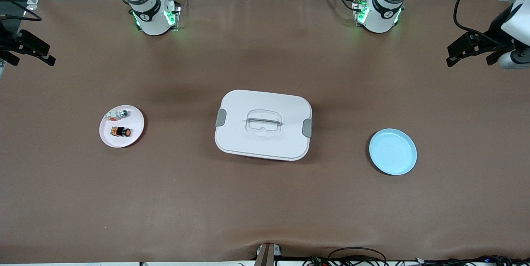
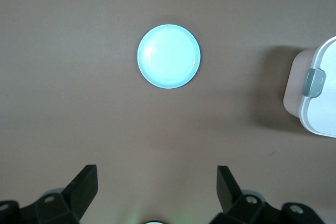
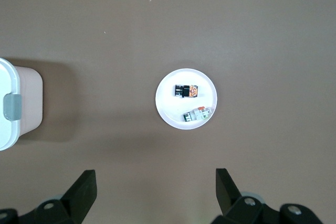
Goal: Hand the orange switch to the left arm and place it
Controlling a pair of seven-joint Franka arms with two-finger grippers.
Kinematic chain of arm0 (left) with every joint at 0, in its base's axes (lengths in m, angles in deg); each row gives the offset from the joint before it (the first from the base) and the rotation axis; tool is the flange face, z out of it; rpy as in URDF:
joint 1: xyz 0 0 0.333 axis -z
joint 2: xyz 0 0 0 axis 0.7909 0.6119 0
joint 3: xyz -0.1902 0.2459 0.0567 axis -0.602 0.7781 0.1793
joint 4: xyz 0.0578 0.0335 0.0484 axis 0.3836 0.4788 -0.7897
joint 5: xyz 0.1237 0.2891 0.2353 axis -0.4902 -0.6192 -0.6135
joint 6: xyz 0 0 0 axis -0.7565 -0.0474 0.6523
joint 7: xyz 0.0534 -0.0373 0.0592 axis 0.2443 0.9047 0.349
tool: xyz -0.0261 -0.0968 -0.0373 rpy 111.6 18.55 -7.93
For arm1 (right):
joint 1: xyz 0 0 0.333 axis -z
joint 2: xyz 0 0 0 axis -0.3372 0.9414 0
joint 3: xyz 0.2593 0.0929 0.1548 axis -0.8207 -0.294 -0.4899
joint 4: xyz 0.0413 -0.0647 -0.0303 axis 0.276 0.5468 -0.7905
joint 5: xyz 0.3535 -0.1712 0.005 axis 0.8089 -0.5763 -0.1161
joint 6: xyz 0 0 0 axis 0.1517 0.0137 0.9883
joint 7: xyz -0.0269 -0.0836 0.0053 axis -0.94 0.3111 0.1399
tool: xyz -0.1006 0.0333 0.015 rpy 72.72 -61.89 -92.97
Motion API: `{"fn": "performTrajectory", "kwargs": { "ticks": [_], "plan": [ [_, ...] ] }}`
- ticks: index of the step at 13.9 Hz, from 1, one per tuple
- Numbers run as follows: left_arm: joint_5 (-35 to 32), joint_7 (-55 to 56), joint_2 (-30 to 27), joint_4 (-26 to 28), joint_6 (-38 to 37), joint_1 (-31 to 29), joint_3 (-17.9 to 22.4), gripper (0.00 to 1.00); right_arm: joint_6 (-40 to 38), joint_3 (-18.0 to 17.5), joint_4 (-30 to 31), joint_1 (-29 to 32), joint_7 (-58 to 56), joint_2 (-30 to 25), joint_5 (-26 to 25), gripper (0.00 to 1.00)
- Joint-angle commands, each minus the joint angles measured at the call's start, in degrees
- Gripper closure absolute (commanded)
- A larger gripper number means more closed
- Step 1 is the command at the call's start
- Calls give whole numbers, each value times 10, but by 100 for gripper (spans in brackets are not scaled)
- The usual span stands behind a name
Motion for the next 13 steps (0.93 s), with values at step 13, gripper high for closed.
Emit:
{"fn": "performTrajectory", "kwargs": {
  "ticks": [13],
  "plan": [
    [0,-1,5,-2,-14,-2,0,0,2,-5,10,5,-6,-13,-4,0]
  ]
}}
